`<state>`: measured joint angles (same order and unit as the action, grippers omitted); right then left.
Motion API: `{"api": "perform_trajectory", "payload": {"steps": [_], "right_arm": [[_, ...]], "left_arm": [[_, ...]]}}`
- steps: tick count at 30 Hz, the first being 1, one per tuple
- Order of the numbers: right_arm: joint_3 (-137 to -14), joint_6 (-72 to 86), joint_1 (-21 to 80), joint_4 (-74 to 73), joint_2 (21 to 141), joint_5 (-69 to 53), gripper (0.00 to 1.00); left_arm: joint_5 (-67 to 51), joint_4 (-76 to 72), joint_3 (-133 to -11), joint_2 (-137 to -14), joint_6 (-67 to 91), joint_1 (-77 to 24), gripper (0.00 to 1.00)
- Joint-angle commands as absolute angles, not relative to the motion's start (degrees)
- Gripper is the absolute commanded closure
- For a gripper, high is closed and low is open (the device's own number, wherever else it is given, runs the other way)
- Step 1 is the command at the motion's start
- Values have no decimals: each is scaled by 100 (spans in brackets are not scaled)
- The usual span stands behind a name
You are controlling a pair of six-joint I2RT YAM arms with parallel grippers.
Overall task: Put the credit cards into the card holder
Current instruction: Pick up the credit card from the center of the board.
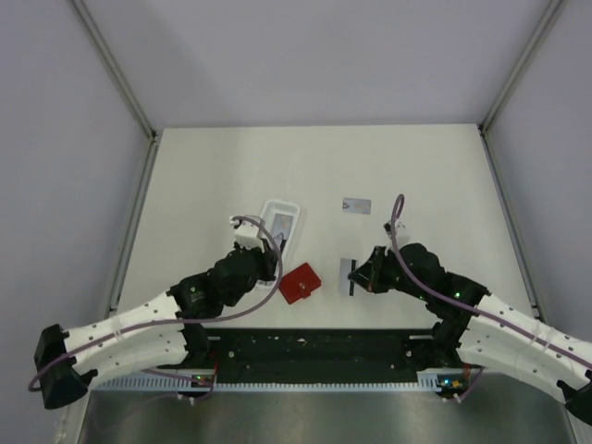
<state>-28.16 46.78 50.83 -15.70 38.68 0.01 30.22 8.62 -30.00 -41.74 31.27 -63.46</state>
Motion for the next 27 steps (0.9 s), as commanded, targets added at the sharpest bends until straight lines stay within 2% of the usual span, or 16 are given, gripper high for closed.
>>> {"api": "perform_trajectory", "payload": {"steps": [1, 2, 12, 19, 27], "right_arm": [[-2856, 4834, 5045, -2108, 3806, 659, 100], [-2865, 4834, 5045, -2179, 3806, 694, 100], [-2707, 4852, 5045, -2320, 3551, 606, 100], [-2602, 4851, 5045, -2329, 3559, 501, 100], [-2496, 4887, 5045, -2329, 3524, 431, 100]], "left_arm": [[1988, 853, -3269, -4875, 2594, -5354, 97], [1795, 783, -3348, -5026, 2514, -5300, 100], [282, 853, -3955, -6942, 2057, -5309, 100], [360, 711, -4043, -7566, 1951, -5309, 100], [1467, 1274, -3947, -7629, 2153, -5186, 100]]}}
